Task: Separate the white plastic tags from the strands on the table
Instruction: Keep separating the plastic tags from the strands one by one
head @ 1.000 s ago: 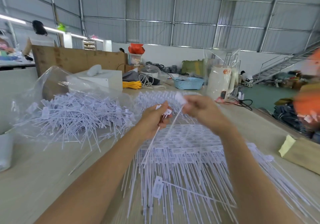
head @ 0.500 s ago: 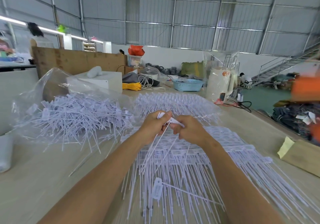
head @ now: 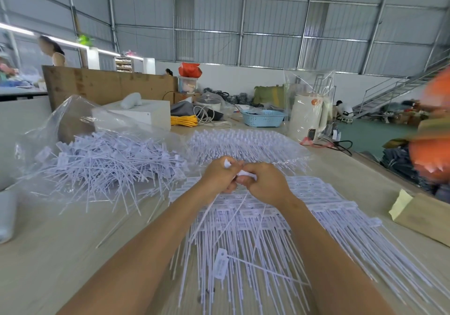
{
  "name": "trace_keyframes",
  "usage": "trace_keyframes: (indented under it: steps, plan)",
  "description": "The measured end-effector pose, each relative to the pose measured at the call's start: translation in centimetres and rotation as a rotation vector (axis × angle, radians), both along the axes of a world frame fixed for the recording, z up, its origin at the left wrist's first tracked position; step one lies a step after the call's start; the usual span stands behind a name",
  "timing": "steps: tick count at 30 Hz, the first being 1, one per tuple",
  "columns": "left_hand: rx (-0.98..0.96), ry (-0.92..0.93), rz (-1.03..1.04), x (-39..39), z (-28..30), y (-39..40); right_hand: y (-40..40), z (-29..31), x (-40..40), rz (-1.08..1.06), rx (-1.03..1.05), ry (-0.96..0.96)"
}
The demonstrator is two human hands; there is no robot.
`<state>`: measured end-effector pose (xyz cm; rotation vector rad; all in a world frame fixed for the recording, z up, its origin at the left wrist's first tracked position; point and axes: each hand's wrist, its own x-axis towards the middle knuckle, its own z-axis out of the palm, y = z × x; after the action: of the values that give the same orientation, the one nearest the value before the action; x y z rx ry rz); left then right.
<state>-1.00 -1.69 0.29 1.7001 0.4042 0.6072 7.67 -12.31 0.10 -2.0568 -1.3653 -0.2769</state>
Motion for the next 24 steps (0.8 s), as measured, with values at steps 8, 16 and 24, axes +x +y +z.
trace_keyframes:
  steps: [8, 16, 24]
  plan:
    - [-0.313, -0.13, 0.204, -2.2, 1.4, 4.9, -4.1, 2.2, 3.7, -0.352, 0.358, 0.101]
    - [-0.334, -0.128, -0.022, -0.7, 0.6, 2.4, -1.4, 2.4, 0.1, 0.11, 0.344, 0.546]
    - [-0.186, -0.068, -0.216, -0.6, 1.1, 0.2, -0.6, 0.8, -1.4, 0.252, 0.076, 0.553]
